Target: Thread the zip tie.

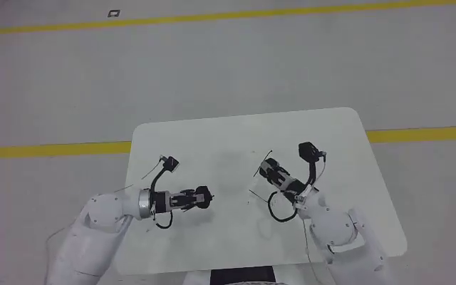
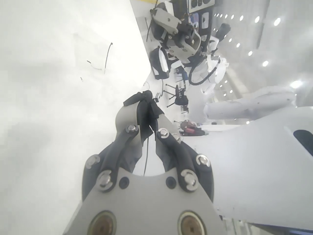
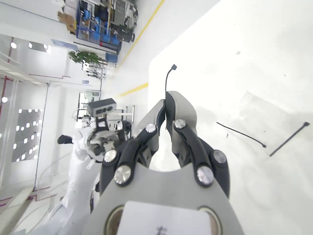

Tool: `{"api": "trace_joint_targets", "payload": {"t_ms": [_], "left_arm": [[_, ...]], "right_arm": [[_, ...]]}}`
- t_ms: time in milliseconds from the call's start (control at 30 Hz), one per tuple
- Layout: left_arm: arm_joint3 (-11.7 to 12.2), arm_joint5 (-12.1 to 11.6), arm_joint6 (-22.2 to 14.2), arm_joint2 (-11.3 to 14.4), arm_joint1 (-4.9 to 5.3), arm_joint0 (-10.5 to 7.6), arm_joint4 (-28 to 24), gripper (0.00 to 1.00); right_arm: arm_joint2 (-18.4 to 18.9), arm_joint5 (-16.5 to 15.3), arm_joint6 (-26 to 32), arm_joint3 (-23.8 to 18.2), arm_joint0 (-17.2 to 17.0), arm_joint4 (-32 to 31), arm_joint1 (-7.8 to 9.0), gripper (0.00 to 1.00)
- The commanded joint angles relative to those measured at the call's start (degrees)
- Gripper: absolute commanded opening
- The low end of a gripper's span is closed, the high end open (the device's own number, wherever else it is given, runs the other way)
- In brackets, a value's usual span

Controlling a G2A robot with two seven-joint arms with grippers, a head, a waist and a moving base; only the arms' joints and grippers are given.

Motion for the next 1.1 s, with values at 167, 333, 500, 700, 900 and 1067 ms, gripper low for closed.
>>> {"api": "trace_joint_targets", "payload": {"t_ms": [167,333,500,700,900,1067], "left_arm": [[1.4,0.0,7.4,2.4,-1.27,1.6,-2.3,0.0],[3.3,0.0,8.4,3.3,-2.43,0.85,-4.1,0.0],[4.7,0.0,7.7,4.7,-3.74,-0.13,-6.3,0.0],[4.7,0.0,7.7,4.7,-3.74,-0.13,-6.3,0.0],[4.0,0.0,0.8,6.3,-3.43,-1.84,-4.0,0.0],[7.2,0.0,-7.5,6.0,-3.0,-3.82,-5.0,0.0]], "right_arm": [[-3.4,-2.4,-9.4,-1.1,-3.7,-0.6,-0.35,0.0],[-6.0,-3.4,-13.1,-1.6,-5.3,-2.6,-0.47,0.0],[-8.2,-5.7,-13.5,-1.1,-5.6,-5.1,-0.4,0.0],[-8.2,-5.7,-13.5,-1.1,-5.6,-5.1,-0.4,0.0],[-8.2,-5.7,-13.5,-1.1,-5.6,-5.1,-0.4,0.0],[-8.2,-5.7,-13.5,-1.1,-5.6,-5.1,-0.4,0.0]]}}
